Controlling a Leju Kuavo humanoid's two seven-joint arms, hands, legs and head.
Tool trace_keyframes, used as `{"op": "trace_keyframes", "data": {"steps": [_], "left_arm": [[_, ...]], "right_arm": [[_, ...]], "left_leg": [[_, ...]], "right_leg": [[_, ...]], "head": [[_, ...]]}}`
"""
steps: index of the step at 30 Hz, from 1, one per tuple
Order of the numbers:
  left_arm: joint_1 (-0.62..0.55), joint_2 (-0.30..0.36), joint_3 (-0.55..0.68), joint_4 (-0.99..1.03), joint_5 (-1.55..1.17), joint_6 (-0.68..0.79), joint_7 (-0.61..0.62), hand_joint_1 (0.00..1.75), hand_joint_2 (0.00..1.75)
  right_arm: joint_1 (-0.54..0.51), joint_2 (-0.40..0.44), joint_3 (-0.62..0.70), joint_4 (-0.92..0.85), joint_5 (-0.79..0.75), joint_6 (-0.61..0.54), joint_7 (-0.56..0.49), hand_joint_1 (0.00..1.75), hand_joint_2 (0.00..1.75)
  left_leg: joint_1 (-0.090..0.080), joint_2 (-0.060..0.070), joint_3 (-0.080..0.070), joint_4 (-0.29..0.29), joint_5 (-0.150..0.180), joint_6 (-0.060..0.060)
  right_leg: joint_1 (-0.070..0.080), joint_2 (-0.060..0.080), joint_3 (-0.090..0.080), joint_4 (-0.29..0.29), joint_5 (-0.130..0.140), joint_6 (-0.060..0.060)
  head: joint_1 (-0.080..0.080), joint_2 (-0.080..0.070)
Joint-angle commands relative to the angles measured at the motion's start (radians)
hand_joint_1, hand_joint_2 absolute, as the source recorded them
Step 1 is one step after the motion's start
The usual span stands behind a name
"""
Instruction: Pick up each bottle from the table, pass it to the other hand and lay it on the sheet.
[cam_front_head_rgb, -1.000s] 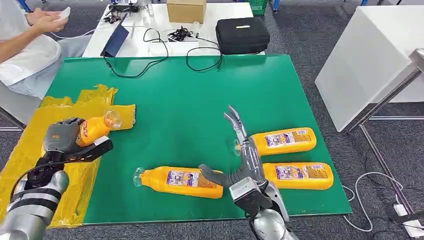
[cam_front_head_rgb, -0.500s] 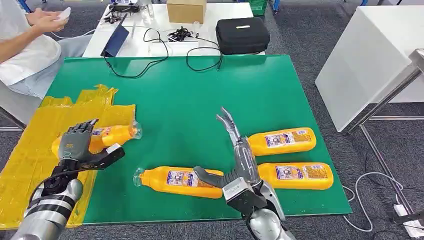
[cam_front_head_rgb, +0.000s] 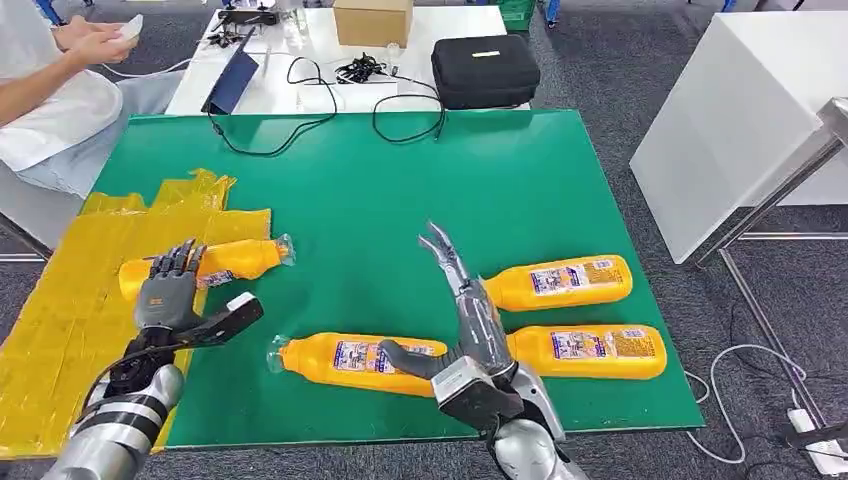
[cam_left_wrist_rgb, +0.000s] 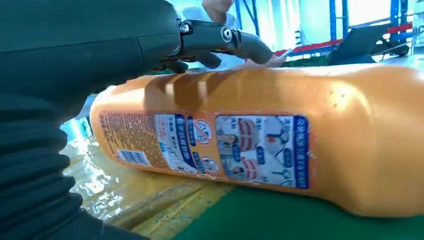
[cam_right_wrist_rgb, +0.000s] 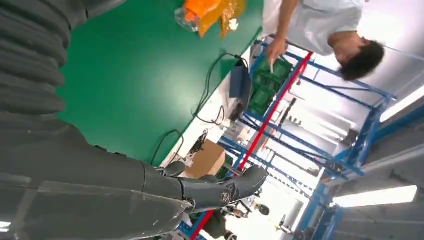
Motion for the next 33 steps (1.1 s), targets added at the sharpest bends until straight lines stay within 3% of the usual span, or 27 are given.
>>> {"op": "trace_keyframes", "data": {"steps": [1, 4, 7, 11, 15, 18, 33], "left_arm": [[-0.032, -0.046, 0.021, 0.098, 0.009, -0.007, 0.001, 0.00, 1.75], [-0.032, -0.046, 0.021, 0.098, 0.009, -0.007, 0.001, 0.00, 1.75], [-0.005, -0.083, 0.069, 0.035, 0.127, -0.023, -0.079, 0.00, 1.75], [0.063, -0.185, 0.112, -0.284, 0.487, -0.188, -0.247, 0.00, 1.75], [0.138, -0.229, 0.074, -0.637, 0.671, -0.263, -0.248, 0.00, 1.75], [0.172, -0.230, 0.055, -0.753, 0.650, -0.228, -0.213, 0.00, 1.75], [0.236, -0.269, -0.011, -0.763, 0.651, -0.209, -0.233, 0.00, 1.75]], "right_arm": [[-0.036, -0.035, 0.027, 0.071, 0.003, 0.008, 0.005, 0.00, 1.75], [-0.036, -0.035, 0.027, 0.071, 0.003, 0.008, 0.005, 0.00, 1.75], [-0.032, -0.057, 0.050, 0.076, 0.049, 0.034, 0.023, 0.00, 1.75], [-0.042, -0.101, 0.127, 0.125, 0.178, 0.064, 0.050, 0.00, 1.75], [-0.066, -0.123, 0.209, 0.195, 0.326, 0.044, 0.108, 0.00, 1.75], [-0.091, -0.120, 0.247, 0.259, 0.489, 0.006, 0.219, 0.00, 1.75], [-0.155, -0.104, 0.323, 0.416, 0.700, 0.004, 0.361, 0.00, 1.75]], "left_leg": [[0.000, 0.000, 0.008, -0.001, -0.003, -0.001], [0.000, 0.000, 0.007, -0.001, -0.002, -0.001], [0.000, 0.000, 0.006, -0.001, -0.002, -0.001], [0.000, -0.002, 0.004, -0.001, -0.001, 0.000], [0.001, -0.003, 0.004, 0.001, -0.002, 0.000], [0.001, -0.001, 0.003, 0.001, -0.003, 0.000], [0.000, 0.000, 0.006, -0.001, -0.003, 0.000]], "right_leg": [[0.001, -0.001, 0.008, -0.002, -0.002, 0.000], [0.001, -0.001, 0.008, -0.002, -0.002, 0.000], [0.000, -0.001, 0.007, -0.001, -0.002, 0.000], [0.001, -0.003, 0.005, -0.002, -0.001, 0.000], [0.001, -0.004, 0.006, -0.001, -0.002, 0.001], [0.001, -0.001, 0.005, -0.001, -0.002, 0.001], [0.000, -0.001, 0.006, -0.002, -0.002, 0.000]], "head": [[0.000, 0.000], [0.000, 0.000], [0.000, 0.000], [0.000, 0.000], [0.000, 0.000], [0.000, 0.000], [0.000, 0.000]]}}
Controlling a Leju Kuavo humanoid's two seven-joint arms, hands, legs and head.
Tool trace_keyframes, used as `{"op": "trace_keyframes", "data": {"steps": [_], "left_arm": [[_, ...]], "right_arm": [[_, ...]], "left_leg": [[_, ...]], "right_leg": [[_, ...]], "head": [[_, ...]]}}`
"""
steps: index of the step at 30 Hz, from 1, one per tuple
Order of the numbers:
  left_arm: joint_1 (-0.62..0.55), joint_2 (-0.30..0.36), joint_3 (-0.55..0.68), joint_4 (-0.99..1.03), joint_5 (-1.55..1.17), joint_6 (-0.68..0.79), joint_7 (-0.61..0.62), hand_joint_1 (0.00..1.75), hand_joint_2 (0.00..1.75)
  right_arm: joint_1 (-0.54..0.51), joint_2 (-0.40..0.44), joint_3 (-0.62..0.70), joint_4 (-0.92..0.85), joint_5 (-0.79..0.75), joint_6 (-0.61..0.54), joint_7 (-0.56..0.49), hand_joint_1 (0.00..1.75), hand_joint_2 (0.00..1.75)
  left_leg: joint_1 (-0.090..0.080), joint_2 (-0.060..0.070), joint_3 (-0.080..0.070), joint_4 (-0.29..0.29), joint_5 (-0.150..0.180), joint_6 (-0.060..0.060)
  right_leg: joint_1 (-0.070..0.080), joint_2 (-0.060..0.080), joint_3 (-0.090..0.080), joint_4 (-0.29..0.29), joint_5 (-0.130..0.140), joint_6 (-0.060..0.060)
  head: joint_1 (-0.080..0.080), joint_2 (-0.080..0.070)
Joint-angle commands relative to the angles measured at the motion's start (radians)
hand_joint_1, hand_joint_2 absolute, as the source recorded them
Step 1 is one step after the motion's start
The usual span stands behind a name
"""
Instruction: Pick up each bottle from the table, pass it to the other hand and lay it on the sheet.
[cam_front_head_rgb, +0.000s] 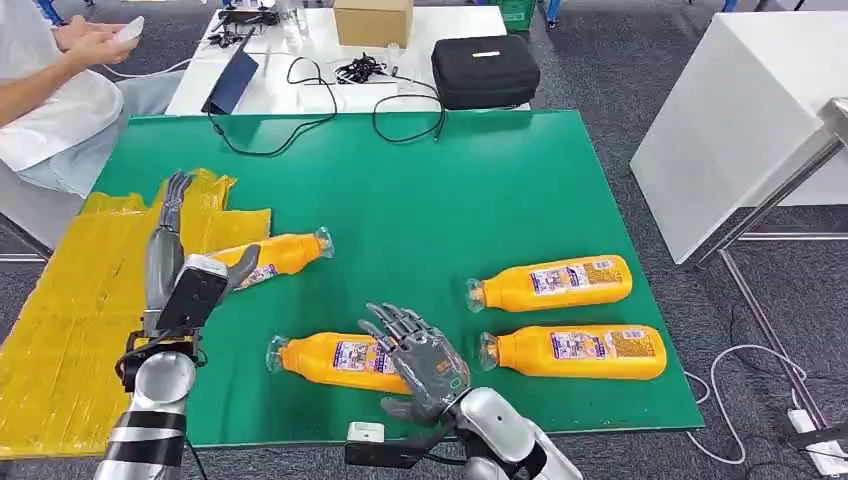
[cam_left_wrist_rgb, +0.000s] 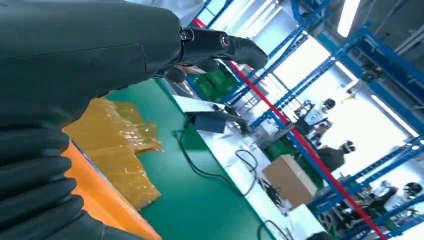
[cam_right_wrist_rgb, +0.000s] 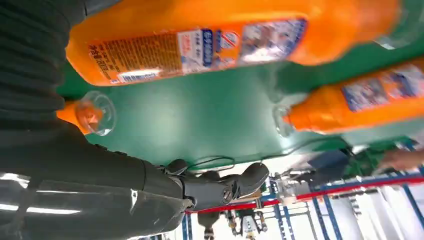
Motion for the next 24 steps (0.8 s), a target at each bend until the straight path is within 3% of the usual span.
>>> {"op": "trace_keyframes", "data": {"steps": [1, 5, 9, 14, 19, 24], "left_arm": [[0.034, -0.035, -0.042, -0.021, 0.007, 0.009, 0.003, 0.00, 1.75], [0.060, -0.043, -0.055, -0.055, 0.043, -0.010, -0.013, 0.00, 1.75], [0.066, -0.048, -0.061, -0.067, 0.042, -0.007, -0.013, 0.00, 1.75], [0.092, -0.055, -0.085, -0.112, 0.084, -0.034, -0.032, 0.00, 1.75], [0.118, -0.062, -0.171, -0.146, 0.102, -0.047, -0.028, 0.00, 1.75], [0.101, -0.056, -0.212, -0.118, 0.111, -0.044, -0.028, 0.00, 1.75]], "right_arm": [[-0.069, -0.008, 0.082, 0.161, 0.080, -0.003, 0.064, 0.00, 1.75], [-0.075, -0.002, 0.080, 0.214, 0.095, 0.018, 0.089, 0.00, 1.75], [-0.078, -0.003, 0.081, 0.223, 0.097, 0.020, 0.092, 0.00, 1.75], [-0.081, 0.016, 0.051, 0.264, 0.090, 0.040, 0.130, 0.00, 1.75], [-0.117, 0.078, -0.061, 0.412, -0.011, 0.070, 0.159, 0.00, 1.75], [-0.156, 0.097, -0.091, 0.495, -0.072, 0.111, 0.152, 0.02, 1.75]], "left_leg": [[0.000, 0.001, 0.004, -0.001, -0.002, 0.000], [0.000, 0.002, 0.013, -0.001, -0.005, -0.001], [0.000, 0.000, 0.004, -0.001, -0.002, -0.001], [0.000, 0.000, 0.005, -0.001, -0.002, -0.001], [0.000, 0.000, 0.004, 0.000, -0.002, -0.001], [-0.001, 0.000, 0.007, -0.001, -0.002, -0.001]], "right_leg": [[0.000, 0.000, 0.004, -0.001, -0.001, 0.000], [0.000, 0.000, 0.013, -0.002, -0.004, 0.000], [0.000, -0.001, 0.005, -0.001, -0.002, 0.000], [0.000, 0.000, 0.005, -0.001, -0.001, 0.000], [0.000, 0.000, 0.004, -0.001, -0.001, 0.000], [0.000, -0.001, 0.007, -0.001, -0.002, 0.000]], "head": [[0.000, 0.000], [0.000, 0.000], [0.000, 0.000], [0.000, 0.000], [0.000, 0.000], [0.000, 0.000]]}}
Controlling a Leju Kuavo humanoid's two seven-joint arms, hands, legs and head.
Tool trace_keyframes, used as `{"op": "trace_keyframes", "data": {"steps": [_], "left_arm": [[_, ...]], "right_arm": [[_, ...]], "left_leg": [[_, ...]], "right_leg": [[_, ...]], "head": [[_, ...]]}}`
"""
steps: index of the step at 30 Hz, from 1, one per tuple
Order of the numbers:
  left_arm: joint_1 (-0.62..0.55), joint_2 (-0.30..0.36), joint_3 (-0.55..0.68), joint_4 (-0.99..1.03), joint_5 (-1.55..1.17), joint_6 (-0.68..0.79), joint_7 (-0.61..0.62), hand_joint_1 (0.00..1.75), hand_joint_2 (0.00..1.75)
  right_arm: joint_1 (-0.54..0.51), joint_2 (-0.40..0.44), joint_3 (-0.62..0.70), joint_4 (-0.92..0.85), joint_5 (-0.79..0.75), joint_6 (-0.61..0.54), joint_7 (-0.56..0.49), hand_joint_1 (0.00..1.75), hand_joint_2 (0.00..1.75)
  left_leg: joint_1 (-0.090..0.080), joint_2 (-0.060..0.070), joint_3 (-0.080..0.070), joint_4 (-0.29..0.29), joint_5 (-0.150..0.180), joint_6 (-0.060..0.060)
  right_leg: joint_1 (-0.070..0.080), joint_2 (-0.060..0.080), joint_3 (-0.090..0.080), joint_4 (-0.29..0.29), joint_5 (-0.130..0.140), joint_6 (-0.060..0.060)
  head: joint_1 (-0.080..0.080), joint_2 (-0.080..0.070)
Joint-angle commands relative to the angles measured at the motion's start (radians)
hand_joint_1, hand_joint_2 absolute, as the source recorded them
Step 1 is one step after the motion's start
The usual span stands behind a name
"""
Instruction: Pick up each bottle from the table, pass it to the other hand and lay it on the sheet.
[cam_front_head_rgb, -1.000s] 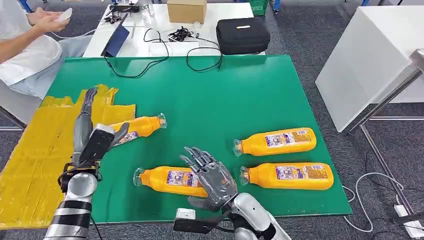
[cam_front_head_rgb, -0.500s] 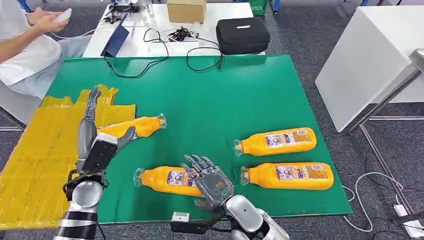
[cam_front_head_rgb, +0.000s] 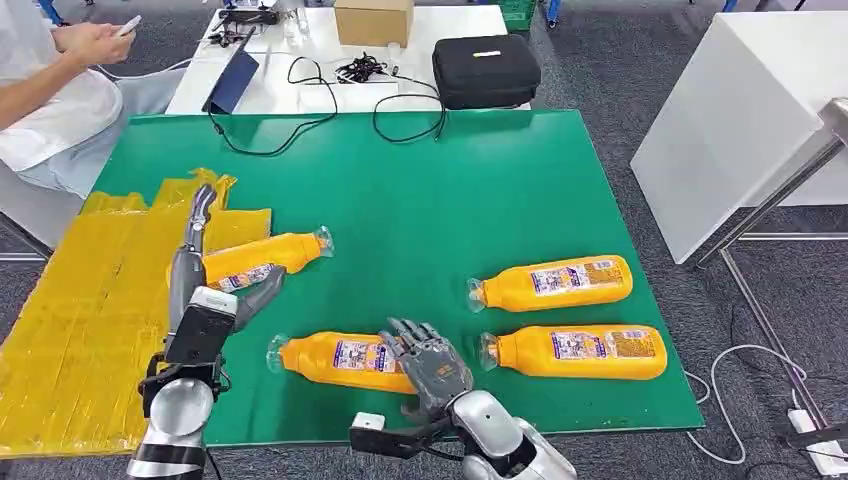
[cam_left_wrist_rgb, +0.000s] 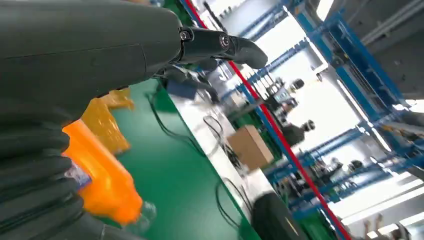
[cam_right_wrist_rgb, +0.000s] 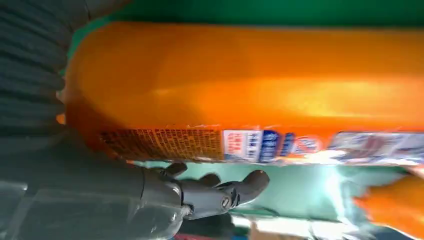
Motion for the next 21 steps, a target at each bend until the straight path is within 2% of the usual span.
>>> {"op": "trace_keyframes", "data": {"steps": [1, 6, 7, 8, 10, 11, 15, 20, 21], "left_arm": [[-0.017, 0.002, -0.111, 0.026, 0.016, 0.000, 0.003, 0.00, 1.75], [-0.017, 0.005, -0.109, 0.026, 0.016, 0.000, 0.003, 0.00, 1.75], [-0.018, 0.007, -0.109, 0.027, 0.019, -0.002, 0.003, 0.00, 1.75], [-0.021, 0.007, -0.114, 0.032, 0.021, -0.004, 0.004, 0.00, 1.75], [-0.028, 0.006, -0.128, 0.043, 0.023, -0.002, 0.004, 0.00, 1.75], [-0.030, 0.005, -0.130, 0.044, 0.029, -0.003, 0.004, 0.00, 1.75], [-0.025, -0.002, -0.145, 0.044, 0.036, -0.004, 0.003, 0.00, 1.75], [-0.017, -0.004, -0.151, 0.032, 0.056, -0.002, -0.004, 0.00, 1.75], [-0.017, -0.004, -0.150, 0.030, 0.062, -0.001, -0.005, 0.00, 1.75]], "right_arm": [[-0.097, 0.065, -0.099, 0.274, -0.086, 0.060, -0.001, 0.02, 1.75], [-0.096, 0.067, -0.098, 0.275, -0.086, 0.060, -0.001, 0.02, 1.75], [-0.095, 0.068, -0.099, 0.276, -0.088, 0.060, -0.001, 0.47, 1.75], [-0.099, 0.072, -0.108, 0.285, -0.100, 0.065, 0.002, 1.31, 1.75], [-0.110, 0.078, -0.120, 0.311, -0.119, 0.070, -0.001, 1.64, 1.75], [-0.113, 0.079, -0.121, 0.318, -0.121, 0.070, -0.001, 1.73, 1.75], [-0.122, 0.086, -0.130, 0.339, -0.126, 0.067, 0.001, 1.75, 1.75], [-0.121, 0.086, -0.134, 0.346, -0.126, 0.068, -0.003, 1.68, 1.75], [-0.123, 0.086, -0.134, 0.350, -0.127, 0.069, -0.004, 1.71, 1.75]], "left_leg": [[0.000, -0.001, 0.005, -0.001, -0.001, -0.001], [0.000, 0.001, 0.009, -0.002, -0.001, -0.001], [0.000, 0.000, 0.008, -0.001, -0.001, -0.001], [0.001, 0.000, 0.010, -0.001, -0.001, -0.001], [0.000, 0.000, 0.011, -0.002, -0.001, -0.001], [0.000, 0.000, 0.010, -0.001, -0.001, -0.001], [0.000, 0.000, 0.012, -0.001, 0.000, -0.001], [0.000, 0.000, 0.014, -0.001, 0.000, -0.001], [0.000, 0.000, 0.015, -0.002, 0.000, -0.001]], "right_leg": [[0.000, -0.002, 0.006, -0.001, -0.001, 0.000], [0.001, -0.002, 0.009, -0.002, -0.001, -0.001], [0.000, -0.002, 0.007, -0.002, -0.001, 0.000], [0.001, -0.002, 0.009, -0.002, -0.001, -0.001], [0.000, -0.003, 0.011, -0.002, -0.001, -0.001], [0.000, -0.002, 0.009, -0.002, -0.001, 0.000], [0.000, -0.002, 0.010, -0.001, 0.000, -0.001], [0.000, -0.002, 0.012, -0.002, 0.000, -0.001], [0.000, -0.003, 0.014, -0.002, 0.000, -0.001]], "head": [[0.000, 0.000], [0.000, 0.000], [0.000, 0.000], [0.000, 0.000], [0.000, 0.000], [0.000, 0.000], [0.000, 0.000], [0.000, 0.000], [0.000, 0.000]]}}
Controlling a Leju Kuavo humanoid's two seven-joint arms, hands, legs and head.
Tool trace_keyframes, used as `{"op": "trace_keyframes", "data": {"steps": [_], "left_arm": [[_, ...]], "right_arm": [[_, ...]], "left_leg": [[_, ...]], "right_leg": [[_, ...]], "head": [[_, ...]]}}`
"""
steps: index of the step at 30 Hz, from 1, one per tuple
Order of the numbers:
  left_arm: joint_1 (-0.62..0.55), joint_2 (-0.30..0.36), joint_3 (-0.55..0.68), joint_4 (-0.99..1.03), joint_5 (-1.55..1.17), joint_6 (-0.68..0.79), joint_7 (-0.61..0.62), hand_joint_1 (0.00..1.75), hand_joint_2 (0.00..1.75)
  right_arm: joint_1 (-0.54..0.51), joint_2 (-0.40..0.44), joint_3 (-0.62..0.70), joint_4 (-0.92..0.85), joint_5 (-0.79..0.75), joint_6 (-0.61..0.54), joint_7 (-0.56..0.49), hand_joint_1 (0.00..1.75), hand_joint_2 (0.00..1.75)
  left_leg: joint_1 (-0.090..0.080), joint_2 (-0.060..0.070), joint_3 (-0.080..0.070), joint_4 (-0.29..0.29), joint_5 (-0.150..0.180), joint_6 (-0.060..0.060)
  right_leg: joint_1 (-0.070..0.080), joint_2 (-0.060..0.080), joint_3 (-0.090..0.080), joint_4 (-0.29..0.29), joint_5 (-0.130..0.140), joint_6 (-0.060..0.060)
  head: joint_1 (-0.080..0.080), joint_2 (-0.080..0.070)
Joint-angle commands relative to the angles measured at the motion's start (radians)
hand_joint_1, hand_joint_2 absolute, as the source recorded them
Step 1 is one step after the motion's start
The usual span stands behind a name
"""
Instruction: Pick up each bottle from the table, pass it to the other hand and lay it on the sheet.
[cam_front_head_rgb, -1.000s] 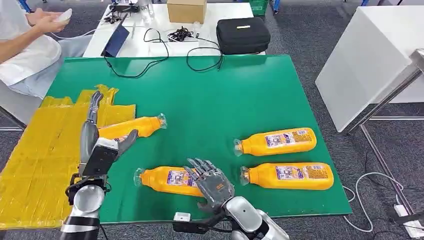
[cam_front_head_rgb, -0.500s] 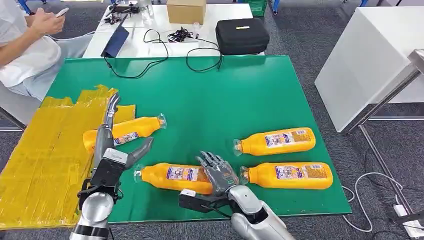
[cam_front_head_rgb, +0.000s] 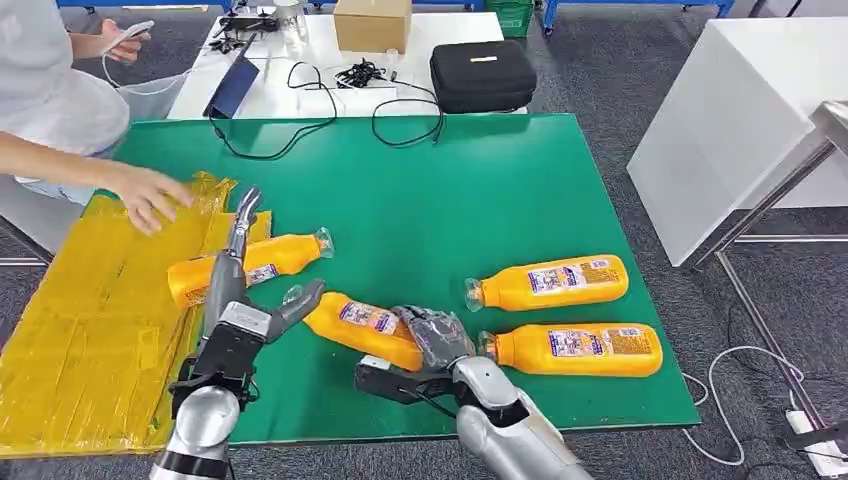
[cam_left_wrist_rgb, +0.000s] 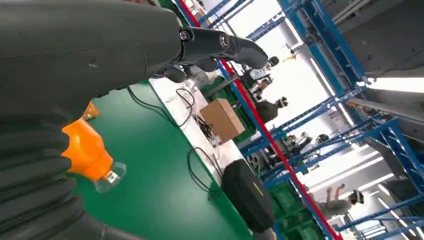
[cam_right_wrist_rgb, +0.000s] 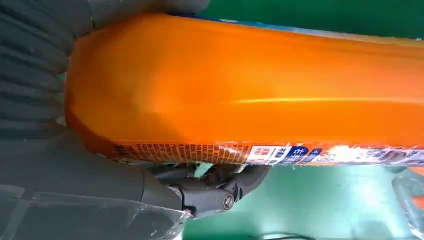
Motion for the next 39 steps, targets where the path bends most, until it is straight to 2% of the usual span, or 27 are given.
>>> {"op": "trace_keyframes", "data": {"steps": [1, 10, 13, 15, 17, 22, 25, 26, 30, 31, 35, 37, 39], "left_arm": [[-0.018, 0.001, -0.028, 0.033, 0.032, 0.001, -0.008, 0.00, 1.75], [-0.016, 0.002, -0.040, 0.030, 0.043, 0.008, -0.015, 0.00, 1.75], [0.007, -0.002, -0.040, -0.001, 0.047, 0.016, -0.016, 0.00, 1.75], [0.029, -0.003, -0.036, -0.034, 0.076, -0.007, -0.003, 0.00, 1.75], [0.045, 0.001, -0.029, -0.059, 0.092, -0.021, 0.010, 0.00, 1.75], [0.048, 0.001, -0.028, -0.061, 0.093, -0.022, 0.011, 0.00, 1.75], [0.048, 0.001, -0.028, -0.061, 0.093, -0.022, 0.011, 0.00, 1.75], [0.047, 0.001, -0.025, -0.056, 0.119, -0.052, 0.020, 0.00, 1.75], [0.044, 0.014, -0.035, -0.042, 0.155, -0.143, 0.079, 0.00, 1.75], [0.040, 0.016, -0.034, -0.034, 0.183, -0.177, 0.101, 0.00, 1.75], [0.000, 0.053, -0.009, 0.083, 0.608, -0.465, 0.234, 0.00, 1.75], [-0.022, 0.076, -0.010, 0.137, 0.719, -0.527, 0.245, 0.00, 1.75], [-0.040, 0.081, -0.016, 0.155, 0.731, -0.529, 0.244, 0.00, 1.75]], "right_arm": [[-0.006, -0.002, -0.027, 0.140, -0.005, 0.024, -0.003, 1.75, 1.75], [-0.015, -0.002, -0.058, 0.150, -0.041, 0.002, -0.019, 1.75, 1.75], [0.035, 0.005, -0.125, 0.033, -0.066, -0.090, -0.019, 1.75, 1.75], [0.098, 0.014, -0.188, -0.108, -0.086, -0.196, -0.059, 1.75, 1.75], [0.162, 0.012, -0.232, -0.263, -0.107, -0.243, -0.094, 1.75, 1.75], [0.175, 0.007, -0.236, -0.296, -0.107, -0.231, -0.095, 1.75, 1.75], [0.175, 0.007, -0.236, -0.296, -0.107, -0.231, -0.095, 1.75, 1.75], [0.188, 0.022, -0.265, -0.306, -0.125, -0.278, -0.145, 1.75, 1.75], [0.245, 0.040, -0.317, -0.430, -0.155, -0.331, -0.193, 1.75, 1.75], [0.256, 0.042, -0.320, -0.452, -0.157, -0.335, -0.201, 1.75, 1.75], [0.257, 0.051, -0.294, -0.452, -0.197, -0.384, -0.281, 1.75, 1.75], [0.239, 0.054, -0.279, -0.425, -0.213, -0.408, -0.305, 1.75, 1.75], [0.227, 0.055, -0.272, -0.406, -0.216, -0.416, -0.310, 1.75, 1.75]], "left_leg": [[0.000, -0.003, 0.003, -0.001, 0.000, -0.001], [0.000, -0.002, 0.005, -0.001, 0.000, -0.001], [0.000, -0.002, 0.005, -0.001, 0.000, -0.001], [0.000, -0.003, 0.005, -0.001, 0.000, -0.001], [0.000, -0.004, 0.004, 0.000, 0.000, -0.001], [0.000, -0.003, -0.002, 0.000, 0.000, -0.001], [0.000, -0.002, 0.000, 0.000, -0.002, -0.001], [0.000, -0.003, -0.001, 0.000, -0.001, -0.001], [0.000, -0.002, -0.007, 0.000, 0.000, 0.000], [0.000, -0.003, -0.005, 0.000, -0.001, -0.001], [0.000, -0.002, -0.006, -0.001, 0.000, -0.001], [0.000, -0.001, -0.004, -0.002, -0.001, -0.001], [0.000, -0.001, -0.003, -0.002, -0.001, -0.001]], "right_leg": [[0.001, -0.003, 0.004, -0.002, -0.001, 0.000], [0.000, -0.003, 0.006, -0.001, 0.000, -0.001], [0.000, -0.003, 0.006, -0.001, 0.000, -0.002], [0.000, -0.004, 0.005, -0.001, 0.000, -0.002], [0.000, -0.004, 0.005, -0.001, -0.001, -0.002], [0.000, -0.001, 0.000, 0.000, 0.001, -0.001], [0.000, -0.003, 0.002, 0.000, -0.001, -0.001], [0.000, -0.003, 0.001, 0.000, -0.001, -0.001], [0.000, -0.002, -0.005, 0.000, 0.000, -0.001], [0.000, -0.003, -0.003, 0.001, -0.001, -0.001], [0.000, -0.002, -0.004, 0.000, 0.000, -0.001], [0.000, -0.002, -0.003, -0.001, 0.000, -0.001], [0.000, -0.001, -0.003, -0.001, 0.000, -0.001]], "head": [[0.000, 0.000], [0.000, 0.000], [0.000, 0.000], [0.000, 0.000], [0.000, 0.000], [0.000, 0.000], [0.000, 0.000], [0.000, 0.000], [0.000, 0.000], [0.000, 0.000], [0.000, 0.000], [0.000, 0.000], [0.000, 0.000]]}}
